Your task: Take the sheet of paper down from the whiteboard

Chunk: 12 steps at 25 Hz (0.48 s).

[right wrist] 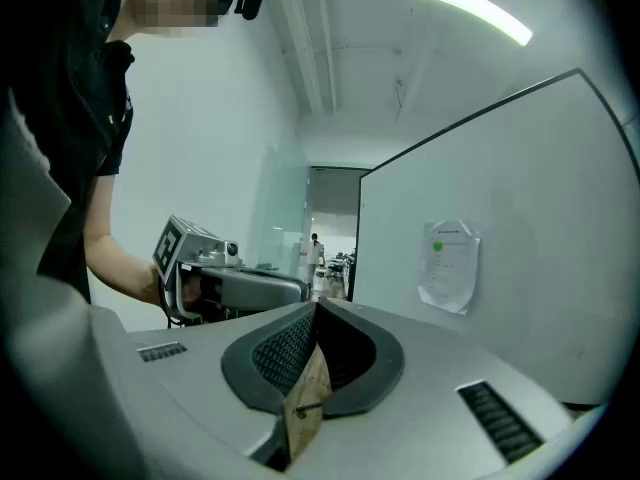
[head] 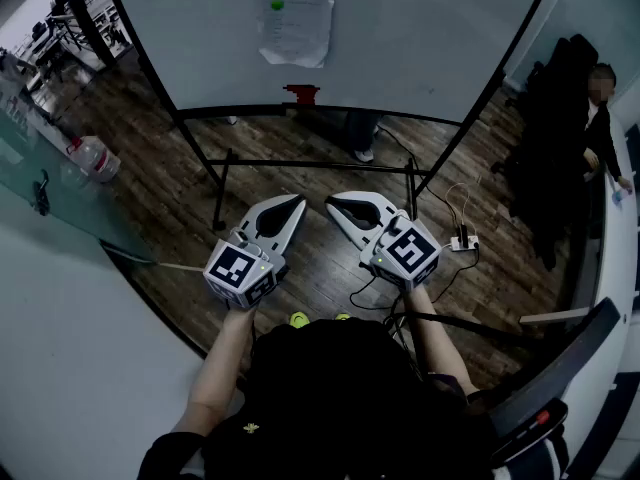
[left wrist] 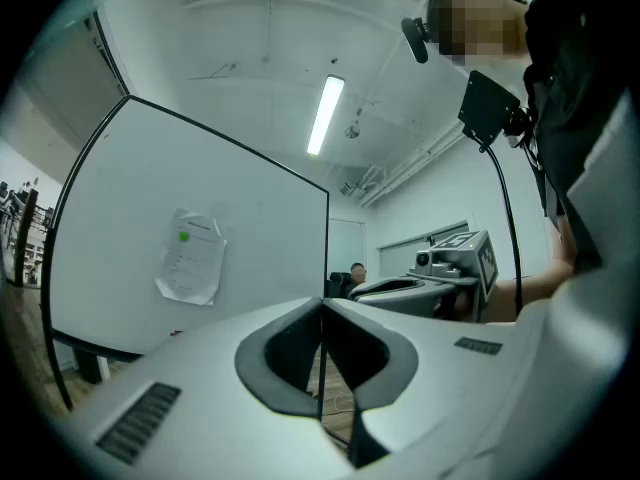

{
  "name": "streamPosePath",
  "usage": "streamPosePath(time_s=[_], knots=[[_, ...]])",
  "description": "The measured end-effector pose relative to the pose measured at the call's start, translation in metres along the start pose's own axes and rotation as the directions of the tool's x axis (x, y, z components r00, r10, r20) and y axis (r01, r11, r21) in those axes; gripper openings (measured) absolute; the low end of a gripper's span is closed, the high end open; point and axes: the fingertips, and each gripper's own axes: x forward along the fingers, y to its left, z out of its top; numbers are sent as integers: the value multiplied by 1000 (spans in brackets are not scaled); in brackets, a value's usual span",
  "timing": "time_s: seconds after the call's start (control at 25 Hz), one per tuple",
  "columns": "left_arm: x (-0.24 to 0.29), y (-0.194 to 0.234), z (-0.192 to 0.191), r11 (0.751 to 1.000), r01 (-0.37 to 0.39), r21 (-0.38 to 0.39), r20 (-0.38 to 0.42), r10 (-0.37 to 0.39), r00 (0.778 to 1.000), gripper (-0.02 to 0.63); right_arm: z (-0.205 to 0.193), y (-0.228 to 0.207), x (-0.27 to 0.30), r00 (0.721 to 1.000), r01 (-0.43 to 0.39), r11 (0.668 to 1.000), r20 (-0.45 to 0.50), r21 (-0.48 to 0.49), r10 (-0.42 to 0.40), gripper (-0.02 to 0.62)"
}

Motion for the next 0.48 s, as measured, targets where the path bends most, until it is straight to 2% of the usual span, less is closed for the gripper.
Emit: streamPosePath(time_s=[0.28, 0.48], knots=[[-2, -2, 3, 1000, -11, -4, 6, 11, 1000, 26, 3, 3, -2, 999, -9, 1000, 31, 25, 8, 12], [-1, -5, 0, 1000, -27, 0, 0, 27, 1000, 26, 1, 4, -7, 1000, -6, 1000, 21, -14, 6, 14]])
